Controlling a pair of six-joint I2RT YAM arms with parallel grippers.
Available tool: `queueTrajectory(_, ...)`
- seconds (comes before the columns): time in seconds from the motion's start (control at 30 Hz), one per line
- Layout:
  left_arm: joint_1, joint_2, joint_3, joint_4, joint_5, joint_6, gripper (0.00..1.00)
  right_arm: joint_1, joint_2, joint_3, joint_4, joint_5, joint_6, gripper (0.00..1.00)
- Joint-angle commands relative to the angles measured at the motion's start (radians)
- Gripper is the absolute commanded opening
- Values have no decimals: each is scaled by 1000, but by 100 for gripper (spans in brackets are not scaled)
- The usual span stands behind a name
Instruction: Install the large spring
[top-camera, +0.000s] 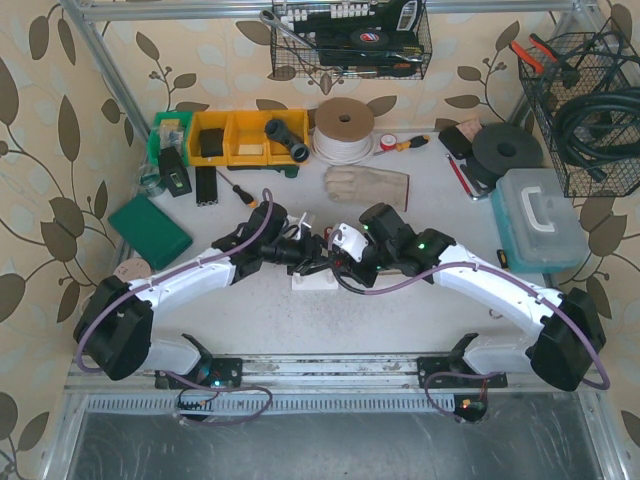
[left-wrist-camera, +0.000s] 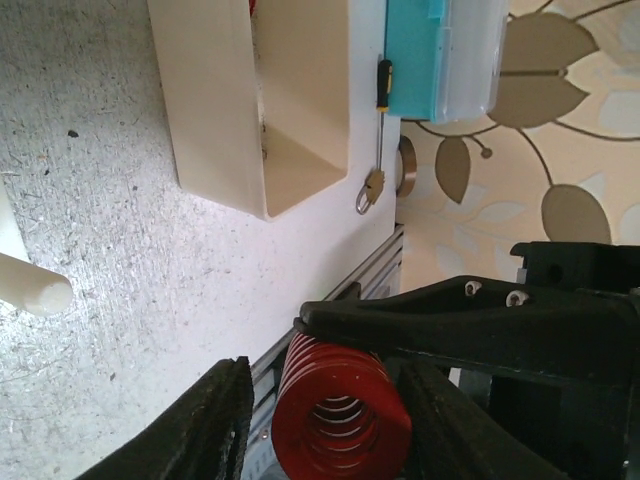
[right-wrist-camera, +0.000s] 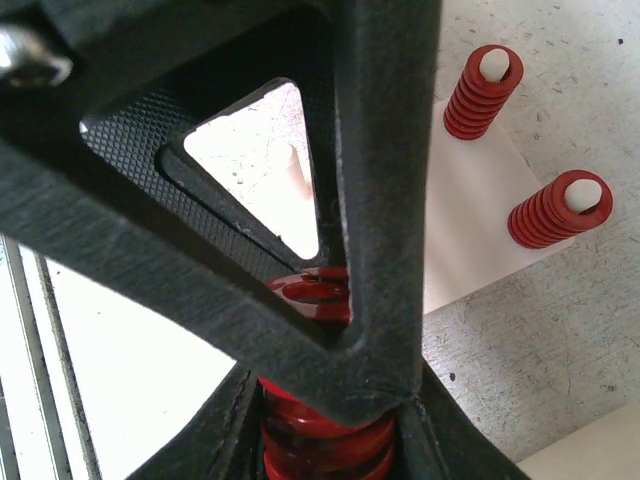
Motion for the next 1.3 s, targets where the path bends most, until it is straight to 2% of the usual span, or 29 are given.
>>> queueTrajectory(0.0, -8, -19, 38, 0, 25, 16, 44, 5, -6, 31, 33, 7, 0, 0)
queueTrajectory(0.1, -7, -26, 40, -8, 26, 21, 42, 5, -3, 32, 37, 8, -2, 0)
queueTrajectory(0.27, -8, -26, 57, -35, 31, 39, 56, 5, 9, 43, 38, 5, 0, 0)
queueTrajectory(0.37, -8, -25, 70, -54, 32, 51, 55, 5, 11, 47, 37, 4, 0, 0)
queueTrajectory(0.6, -8, -13, 83, -66, 33, 62, 42, 9, 10, 48, 30, 0, -5, 0)
queueTrajectory(0.73, -8, -10, 85, -62, 36, 62, 27, 8, 9, 47, 30, 4, -8, 0)
queueTrajectory(0.93, -8, -18, 79, -63, 39, 67, 11, 9, 12, 48, 34, 8, -8, 0)
queueTrajectory(1.0, -8, -19, 77, -68, 38, 69, 0, 8, 15, 49, 34, 14, -5, 0)
queueTrajectory(1.07, -8, -24, 81, -84, 28, 80, 0, 8, 14, 49, 36, 36, 8, 1)
queueTrajectory(1.2, -6, -58, 114, -182, -26, 132, 0, 9, -6, 25, 64, 126, 45, 30)
queueTrajectory(1.27, -1, -80, 151, -254, -62, 166, 0, 10, -26, 8, 73, 158, 58, 50)
